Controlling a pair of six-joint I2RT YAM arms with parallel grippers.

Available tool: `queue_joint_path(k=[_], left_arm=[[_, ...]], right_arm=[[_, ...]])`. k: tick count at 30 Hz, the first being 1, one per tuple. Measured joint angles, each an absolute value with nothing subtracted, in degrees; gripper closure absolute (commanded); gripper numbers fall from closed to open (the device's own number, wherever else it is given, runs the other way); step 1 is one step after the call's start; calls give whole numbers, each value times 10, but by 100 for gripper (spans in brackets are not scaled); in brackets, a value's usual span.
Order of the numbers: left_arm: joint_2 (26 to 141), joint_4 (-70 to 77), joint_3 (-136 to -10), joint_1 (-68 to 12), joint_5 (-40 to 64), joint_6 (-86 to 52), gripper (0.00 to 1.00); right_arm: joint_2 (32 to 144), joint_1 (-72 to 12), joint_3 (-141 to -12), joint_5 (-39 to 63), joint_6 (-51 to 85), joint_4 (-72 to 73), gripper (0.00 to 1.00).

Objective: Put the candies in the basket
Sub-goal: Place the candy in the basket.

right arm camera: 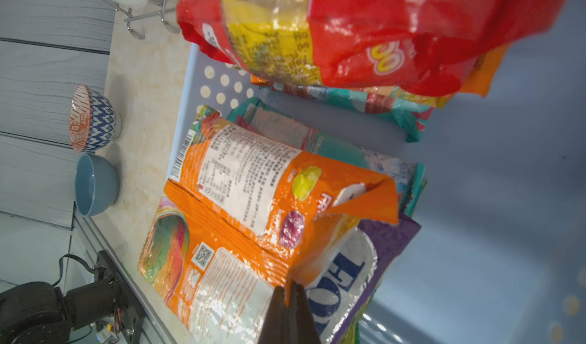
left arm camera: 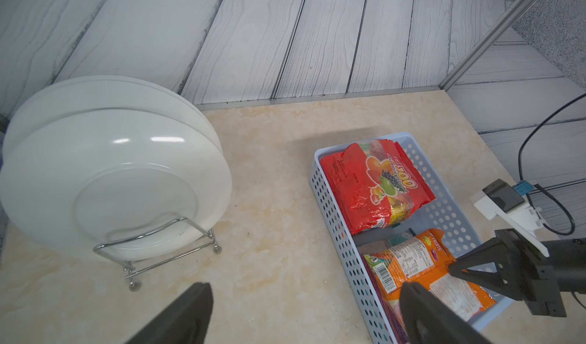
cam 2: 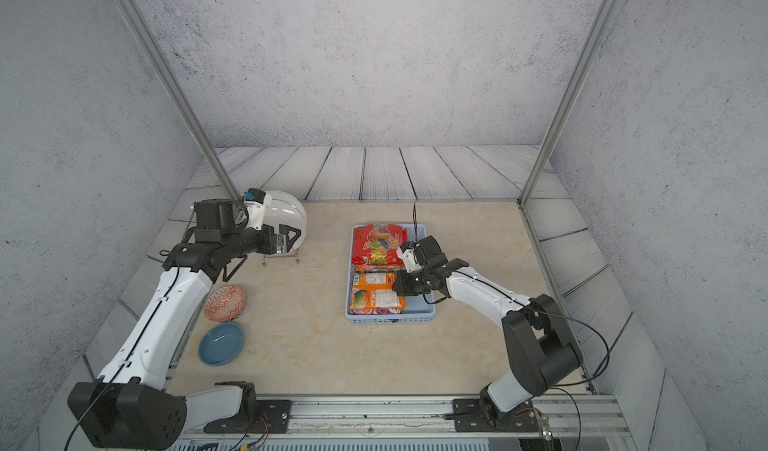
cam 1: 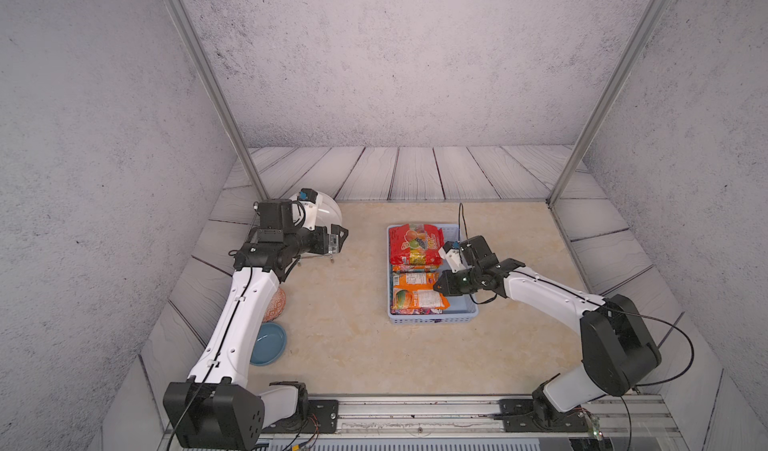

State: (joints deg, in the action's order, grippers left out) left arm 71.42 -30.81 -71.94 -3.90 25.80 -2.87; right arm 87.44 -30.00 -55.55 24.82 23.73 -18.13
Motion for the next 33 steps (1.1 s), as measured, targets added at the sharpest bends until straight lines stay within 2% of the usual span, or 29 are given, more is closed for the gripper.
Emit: queue_joint_path(k=[15, 21, 28, 33], left_arm=[[716, -305, -718, -35, 264, -32, 2], [716, -305, -717, -32, 264, -32, 2], [717, -303, -714, -30, 266, -34, 2], [716, -303, -710, -30, 252, -28, 2]], right_arm=[[851, -313, -540, 233, 233, -158, 100], [849, -320, -540, 221, 249, -158, 83], [834, -323, -552, 208, 242, -185, 54], [804, -324, -573, 171, 216, -226, 39]])
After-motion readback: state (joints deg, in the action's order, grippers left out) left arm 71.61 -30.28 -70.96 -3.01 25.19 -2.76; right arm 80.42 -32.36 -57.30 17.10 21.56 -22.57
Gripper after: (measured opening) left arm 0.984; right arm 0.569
